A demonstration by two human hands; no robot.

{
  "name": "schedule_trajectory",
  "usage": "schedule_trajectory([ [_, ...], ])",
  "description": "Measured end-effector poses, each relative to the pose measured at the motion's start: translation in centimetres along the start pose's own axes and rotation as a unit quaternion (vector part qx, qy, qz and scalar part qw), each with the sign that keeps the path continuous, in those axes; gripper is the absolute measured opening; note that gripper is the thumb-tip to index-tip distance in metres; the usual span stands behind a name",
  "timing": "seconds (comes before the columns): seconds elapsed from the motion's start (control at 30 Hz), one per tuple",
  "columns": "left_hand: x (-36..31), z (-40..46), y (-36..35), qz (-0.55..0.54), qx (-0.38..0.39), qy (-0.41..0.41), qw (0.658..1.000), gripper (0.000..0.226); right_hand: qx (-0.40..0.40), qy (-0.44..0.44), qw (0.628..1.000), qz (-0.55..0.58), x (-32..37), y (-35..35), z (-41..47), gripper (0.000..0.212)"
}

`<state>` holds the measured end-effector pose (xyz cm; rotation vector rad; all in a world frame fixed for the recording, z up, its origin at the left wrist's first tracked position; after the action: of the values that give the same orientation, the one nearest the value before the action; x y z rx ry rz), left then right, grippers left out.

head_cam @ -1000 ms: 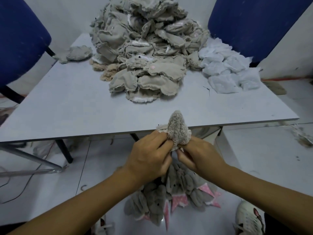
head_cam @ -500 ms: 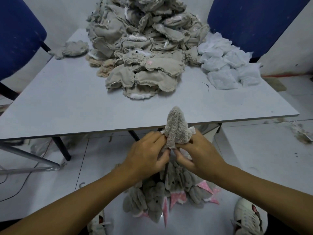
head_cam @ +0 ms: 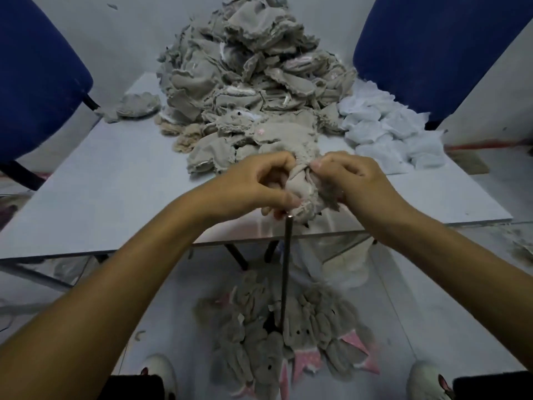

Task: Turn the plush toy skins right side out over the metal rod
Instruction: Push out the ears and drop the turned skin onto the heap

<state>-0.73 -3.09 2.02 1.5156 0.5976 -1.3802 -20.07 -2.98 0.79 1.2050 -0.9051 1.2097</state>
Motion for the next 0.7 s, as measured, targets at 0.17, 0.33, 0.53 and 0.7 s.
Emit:
schedule_trajectory([
  [0.17,0.5,1.4,0.1,-0.099,-0.082,0.014,0.992,0.010,0.186,-0.206,0.939,0.202,0.2,2.0,1.8,0.024],
  [0.33,1.3,2.9,-0.6,-0.105,-0.181,0.042,0.977,0.026,0.191,-0.189,0.939,0.213,-1.0,2.4,2.4,0.035],
  [0.53,2.4,3.8,-2.9,-0.005,-0.298,0.067,0.952,0.015,0.078,-0.119,0.986,0.085,-1.9,1.5,2.4,0.007],
  [0.7,1.5,3.4,-2.8,-0.084,-0.202,0.073,0.973,0.010,0.006,-0.066,0.998,0.009,-1.6,1.6,2.5,0.019],
])
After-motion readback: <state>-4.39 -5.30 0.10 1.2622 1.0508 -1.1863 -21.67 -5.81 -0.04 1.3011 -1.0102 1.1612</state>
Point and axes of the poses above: each hand's wrist, its own z-axis towards the middle knuckle, its own y-axis out of the back of the hand, x = y × z, the point moved 1 cm from there along z, towards the middle knuckle, and after that the axes turned 8 degrees about -x, right-handed, at the moved point
